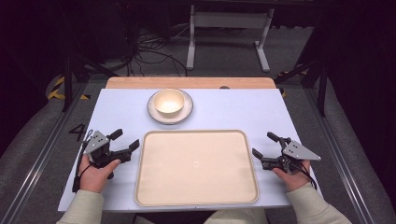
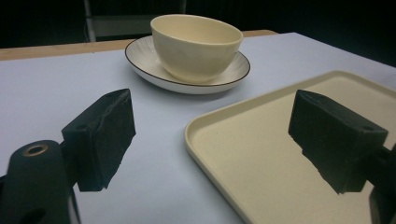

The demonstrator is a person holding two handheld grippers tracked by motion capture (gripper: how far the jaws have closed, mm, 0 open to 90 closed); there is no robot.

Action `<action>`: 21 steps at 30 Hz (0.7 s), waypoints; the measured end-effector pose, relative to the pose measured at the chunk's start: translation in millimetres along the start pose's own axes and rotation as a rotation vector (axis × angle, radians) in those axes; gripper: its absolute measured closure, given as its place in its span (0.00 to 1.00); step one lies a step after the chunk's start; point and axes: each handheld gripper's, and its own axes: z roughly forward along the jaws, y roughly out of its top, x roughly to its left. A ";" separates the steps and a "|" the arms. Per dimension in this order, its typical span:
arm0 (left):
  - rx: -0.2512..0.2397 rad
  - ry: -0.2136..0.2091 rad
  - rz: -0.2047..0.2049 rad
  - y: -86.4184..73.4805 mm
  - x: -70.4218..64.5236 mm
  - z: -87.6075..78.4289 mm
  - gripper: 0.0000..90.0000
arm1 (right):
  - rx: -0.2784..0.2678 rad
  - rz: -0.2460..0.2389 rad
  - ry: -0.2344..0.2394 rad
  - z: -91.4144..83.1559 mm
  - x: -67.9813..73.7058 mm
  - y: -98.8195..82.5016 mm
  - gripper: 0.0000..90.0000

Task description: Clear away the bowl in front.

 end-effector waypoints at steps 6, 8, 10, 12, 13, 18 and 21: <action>0.013 -0.017 -0.022 21.5 -5.3 1.9 0.18 | -0.005 -0.012 -0.005 -0.7 0.9 -0.2 0.15; 0.002 -0.027 -0.032 28.8 -5.2 4.1 0.18 | -0.009 0.000 -0.010 -1.1 0.1 -0.4 0.15; 0.003 -0.028 -0.038 34.4 -4.9 6.7 0.19 | -0.005 0.018 -0.017 -0.9 -1.2 -0.4 0.15; 0.013 -0.031 -0.032 40.8 -4.7 10.6 0.19 | -0.003 0.015 -0.017 -0.5 -1.1 -0.3 0.15; 0.018 -0.033 -0.028 42.8 -4.6 11.7 0.19 | -0.001 0.011 -0.016 -0.2 -0.6 -0.2 0.15; 0.032 -0.029 -0.026 54.2 -4.5 16.8 0.19 | -0.003 0.000 -0.012 -0.3 0.6 -0.2 0.15; 0.042 -0.026 -0.046 60.9 -3.8 19.8 0.19 | -0.012 0.015 -0.015 -1.7 -0.8 -0.7 0.14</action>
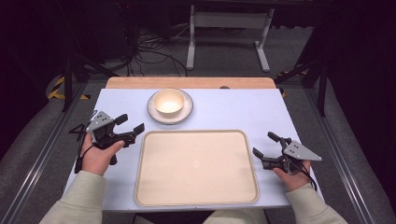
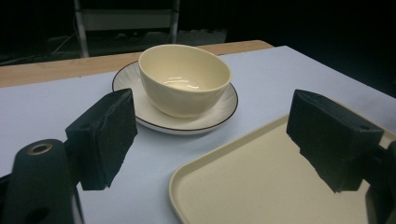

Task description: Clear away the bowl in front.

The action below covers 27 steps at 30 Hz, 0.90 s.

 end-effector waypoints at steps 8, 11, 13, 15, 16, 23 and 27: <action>0.001 -0.004 0.000 20.9 4.2 10.8 0.19 | -0.014 0.002 -0.001 -1.1 -0.1 -0.5 0.14; 0.004 -0.007 0.011 29.3 3.6 16.4 0.19 | -0.018 0.004 -0.003 -1.3 -0.5 -0.7 0.14; 0.006 -0.009 0.019 33.9 3.3 19.5 0.19 | -0.019 0.005 -0.005 -1.6 -0.1 -0.8 0.13; 0.006 -0.008 0.020 36.7 3.1 21.3 0.19 | -0.019 0.005 -0.007 -1.6 -0.2 -0.8 0.13; 0.008 -0.005 0.024 41.2 3.5 24.8 0.19 | -0.018 0.004 -0.008 -1.3 -0.4 -0.7 0.12; 0.030 0.017 0.029 52.5 8.9 43.4 0.19 | -0.016 0.009 -0.005 -1.0 -0.8 -0.7 0.12; 0.037 0.021 0.024 58.5 12.2 52.7 0.18 | -0.025 0.012 -0.008 -2.1 -1.0 -1.1 0.12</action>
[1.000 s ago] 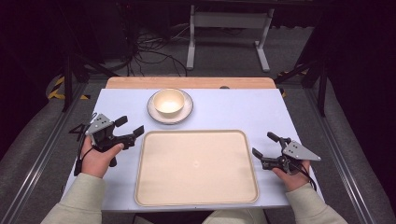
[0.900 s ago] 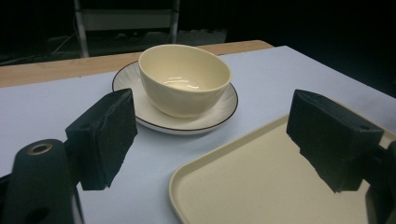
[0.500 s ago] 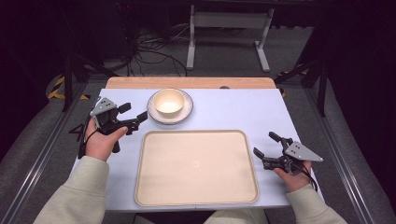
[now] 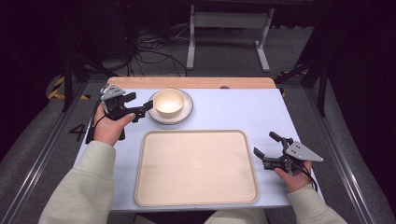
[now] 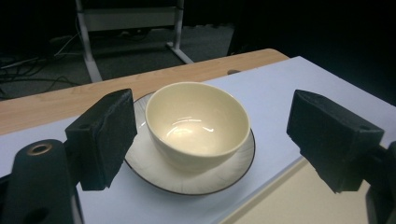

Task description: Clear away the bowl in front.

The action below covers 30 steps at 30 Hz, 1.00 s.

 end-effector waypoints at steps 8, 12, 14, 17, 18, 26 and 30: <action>0.004 0.025 -0.016 7.5 10.9 18.3 0.18 | -0.001 -0.001 0.003 0.0 0.0 -0.1 0.11; 0.003 0.024 -0.019 9.9 12.6 24.3 0.17 | -0.008 -0.002 0.006 -0.2 -0.1 -0.3 0.11; -0.015 0.038 0.009 13.2 12.1 30.4 0.16 | -0.016 0.009 0.002 -1.4 -0.5 -0.7 0.10; -0.016 0.039 0.017 15.6 12.6 35.8 0.15 | -0.032 0.022 0.000 -2.8 -1.9 -1.3 0.10; -0.016 0.039 0.017 15.6 12.6 35.8 0.15 | -0.032 0.022 0.000 -2.8 -1.9 -1.3 0.10; -0.022 0.082 -0.015 22.0 17.0 46.3 0.18 | -0.049 0.025 0.007 -4.5 -2.4 -2.2 0.09; 0.018 0.081 -0.018 24.2 22.1 55.3 0.20 | -0.061 0.024 0.006 -5.6 -2.7 -2.7 0.08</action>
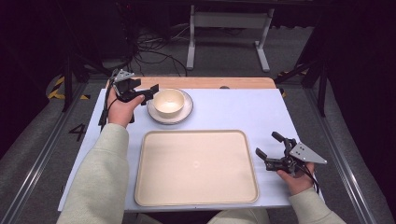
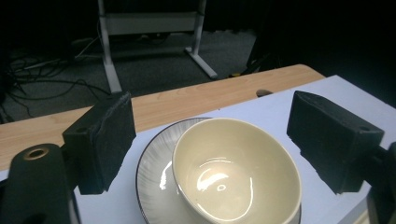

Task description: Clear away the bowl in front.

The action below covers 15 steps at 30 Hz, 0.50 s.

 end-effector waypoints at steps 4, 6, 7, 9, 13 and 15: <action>0.034 0.002 -0.012 1.8 0.7 9.3 0.24 | -0.008 0.005 0.001 -0.6 -0.4 -0.3 0.07; 0.050 0.028 -0.015 1.7 1.8 11.4 0.28 | -0.008 0.003 0.000 -0.6 -0.2 -0.2 0.07; 0.075 0.025 -0.028 1.4 2.9 14.1 0.31 | -0.004 0.001 -0.001 0.0 0.4 -0.1 0.07; 0.100 0.019 -0.039 0.3 4.3 18.4 0.32 | 0.009 -0.003 -0.001 0.8 1.1 0.4 0.07; 0.171 -0.009 -0.097 -2.8 4.7 28.5 0.32 | 0.016 -0.018 0.000 1.6 2.0 0.7 0.07; 0.219 0.007 -0.087 -3.5 3.9 32.7 0.33 | 0.012 -0.016 0.001 1.6 1.9 0.5 0.07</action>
